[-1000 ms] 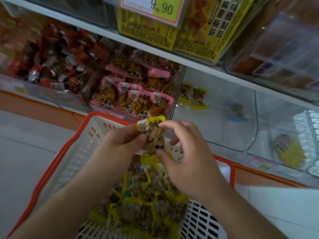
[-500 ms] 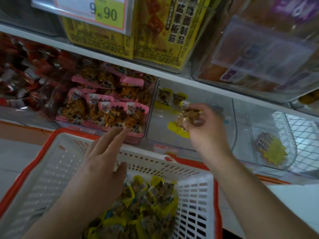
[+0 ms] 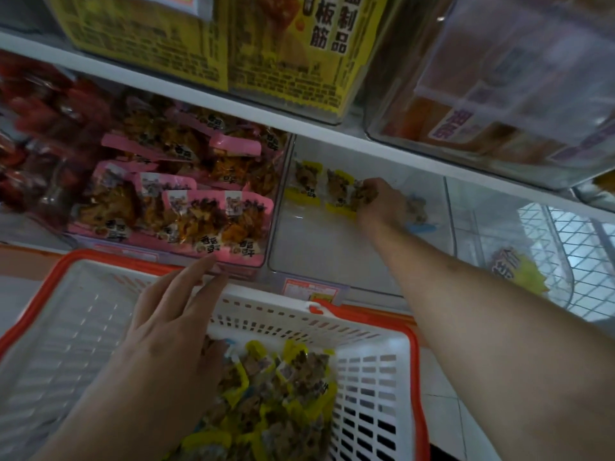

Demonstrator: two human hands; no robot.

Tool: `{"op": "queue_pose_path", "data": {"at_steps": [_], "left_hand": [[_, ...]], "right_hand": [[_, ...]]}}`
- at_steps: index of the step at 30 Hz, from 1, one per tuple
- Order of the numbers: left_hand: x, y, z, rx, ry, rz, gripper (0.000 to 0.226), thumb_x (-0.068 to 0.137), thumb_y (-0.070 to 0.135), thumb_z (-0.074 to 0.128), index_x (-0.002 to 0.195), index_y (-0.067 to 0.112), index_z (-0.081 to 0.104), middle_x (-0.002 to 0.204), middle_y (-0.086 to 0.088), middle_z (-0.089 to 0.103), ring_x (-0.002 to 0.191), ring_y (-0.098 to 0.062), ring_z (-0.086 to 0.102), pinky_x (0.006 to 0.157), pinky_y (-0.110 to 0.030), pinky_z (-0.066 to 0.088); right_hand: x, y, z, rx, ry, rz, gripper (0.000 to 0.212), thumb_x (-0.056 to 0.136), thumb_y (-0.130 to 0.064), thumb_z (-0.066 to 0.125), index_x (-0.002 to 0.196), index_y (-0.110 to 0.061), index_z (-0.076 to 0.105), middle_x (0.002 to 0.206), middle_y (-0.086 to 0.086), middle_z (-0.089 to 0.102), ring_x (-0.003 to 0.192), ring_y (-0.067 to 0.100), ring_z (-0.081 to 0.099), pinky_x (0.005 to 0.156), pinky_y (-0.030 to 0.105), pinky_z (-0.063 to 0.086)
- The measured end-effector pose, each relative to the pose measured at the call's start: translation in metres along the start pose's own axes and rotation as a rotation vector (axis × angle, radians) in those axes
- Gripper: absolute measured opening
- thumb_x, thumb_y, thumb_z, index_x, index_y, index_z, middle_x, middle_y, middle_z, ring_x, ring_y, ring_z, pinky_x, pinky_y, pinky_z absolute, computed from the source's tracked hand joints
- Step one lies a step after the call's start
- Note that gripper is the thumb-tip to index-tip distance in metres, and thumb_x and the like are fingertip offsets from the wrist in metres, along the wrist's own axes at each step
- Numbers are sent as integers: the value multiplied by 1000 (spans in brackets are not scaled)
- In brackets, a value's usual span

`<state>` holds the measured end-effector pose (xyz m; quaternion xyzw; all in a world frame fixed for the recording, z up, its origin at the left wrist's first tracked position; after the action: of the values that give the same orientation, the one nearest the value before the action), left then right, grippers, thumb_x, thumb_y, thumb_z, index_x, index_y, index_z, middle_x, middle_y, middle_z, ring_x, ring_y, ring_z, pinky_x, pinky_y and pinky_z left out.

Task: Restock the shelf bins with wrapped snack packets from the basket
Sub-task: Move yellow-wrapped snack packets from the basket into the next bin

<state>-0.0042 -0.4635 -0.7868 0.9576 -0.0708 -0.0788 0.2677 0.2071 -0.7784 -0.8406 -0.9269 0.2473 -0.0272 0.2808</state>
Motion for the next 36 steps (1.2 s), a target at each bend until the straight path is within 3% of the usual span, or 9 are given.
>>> {"op": "queue_pose_path", "data": {"at_steps": [4,10,16,20,22,26,31,33,36], "left_hand": [[-1,0,1,15,4,-1,80,78,22,84,150,20,50,165,12,28,145,-25,28,112,-55,39],[0,-2,0,3,-14,-11,79,80,19,81,151,25,47,165,15,24,147,-22,24,115,-57,38],[2,-3,-7,-92,17,-12,74,85,0,70,152,23,48,163,19,27,149,-16,24,120,-51,35],[-1,6,-29,-162,70,-35,56,94,6,65,144,27,54,157,18,35,141,-20,45,109,-42,49],[-1,9,-45,-167,134,-70,48,95,7,63,139,26,59,152,13,43,132,-21,51,99,-38,49],[-13,-14,-72,-58,229,-170,46,95,4,60,140,11,57,148,-7,50,133,-34,48,105,-49,47],[-34,-57,-73,-24,83,-558,54,91,3,53,143,4,35,141,-29,41,131,-52,38,107,-63,36],[-38,-66,-66,-35,-29,-673,55,92,3,50,143,8,30,140,-30,39,127,-54,41,104,-63,39],[-39,-71,-60,10,-83,-660,45,91,4,50,131,11,32,133,-27,43,122,-52,43,97,-57,41]], "right_hand": [[1,8,7,-66,-42,-45,49,106,-20,42,152,-33,56,149,15,48,140,37,44,116,38,36],[-14,7,-5,-61,-58,-65,70,99,0,47,163,-29,40,162,13,39,147,36,40,116,40,38],[-79,11,-42,44,-28,-156,62,91,10,53,147,-16,54,148,12,51,125,27,58,92,25,45],[-148,-11,-80,51,43,-467,45,86,16,50,114,-15,65,130,5,57,119,17,57,91,7,37],[-179,-28,-93,111,8,-634,36,84,17,48,99,-12,64,109,2,58,103,17,59,88,16,45],[-253,-37,-63,-25,-456,-681,21,86,-5,46,89,-21,61,91,-2,60,88,21,57,75,45,53],[-294,0,33,-554,-935,-383,53,101,-11,56,151,-22,40,140,8,45,124,33,50,102,53,52],[-294,16,63,-617,-917,-403,79,100,-8,61,166,-28,21,163,11,28,147,39,34,116,56,43],[-288,29,97,-709,-808,-519,96,91,0,68,165,-39,22,173,7,16,159,37,13,127,55,28]]}}
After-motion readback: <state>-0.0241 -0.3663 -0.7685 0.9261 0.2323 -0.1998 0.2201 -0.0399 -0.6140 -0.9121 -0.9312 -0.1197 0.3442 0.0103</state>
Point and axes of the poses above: each hand's wrist, its own x-axis towards the middle knuckle, its own z-axis out of the palm, y = z × x, the point moved 2 cm from there along x, towards the middle knuckle
